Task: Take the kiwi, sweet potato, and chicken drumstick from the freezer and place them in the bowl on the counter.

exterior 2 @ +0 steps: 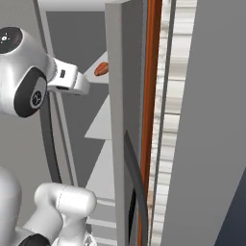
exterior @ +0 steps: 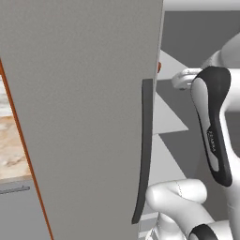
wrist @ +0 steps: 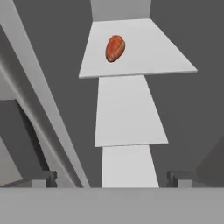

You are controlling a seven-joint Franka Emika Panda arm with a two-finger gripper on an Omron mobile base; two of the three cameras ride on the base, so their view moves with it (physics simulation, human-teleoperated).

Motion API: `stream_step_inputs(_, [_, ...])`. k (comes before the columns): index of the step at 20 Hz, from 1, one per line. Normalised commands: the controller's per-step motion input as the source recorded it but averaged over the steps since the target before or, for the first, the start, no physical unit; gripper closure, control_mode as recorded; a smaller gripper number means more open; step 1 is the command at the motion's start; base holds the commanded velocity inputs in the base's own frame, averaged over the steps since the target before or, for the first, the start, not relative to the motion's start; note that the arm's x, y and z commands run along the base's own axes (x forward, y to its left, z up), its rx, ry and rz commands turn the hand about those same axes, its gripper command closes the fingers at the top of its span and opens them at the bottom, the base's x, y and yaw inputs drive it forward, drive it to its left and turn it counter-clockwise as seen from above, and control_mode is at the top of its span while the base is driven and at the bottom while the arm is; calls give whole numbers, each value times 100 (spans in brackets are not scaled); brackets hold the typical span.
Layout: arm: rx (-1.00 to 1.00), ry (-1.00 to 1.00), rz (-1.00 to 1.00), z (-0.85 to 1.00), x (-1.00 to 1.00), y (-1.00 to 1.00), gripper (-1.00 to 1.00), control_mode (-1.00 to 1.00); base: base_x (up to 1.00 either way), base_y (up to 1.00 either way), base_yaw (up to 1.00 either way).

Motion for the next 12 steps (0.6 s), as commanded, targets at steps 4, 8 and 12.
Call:
stream_step_inputs(4, [1,-5,0,8,60,7,-100,-100,0,0,0])
stream_step_inputs(8, [5,0,0,19,53,-2,-100,-100,0,0,0])
stream_step_inputs(12, [2,0,0,23,50,0,-100,-100,0,0,0])
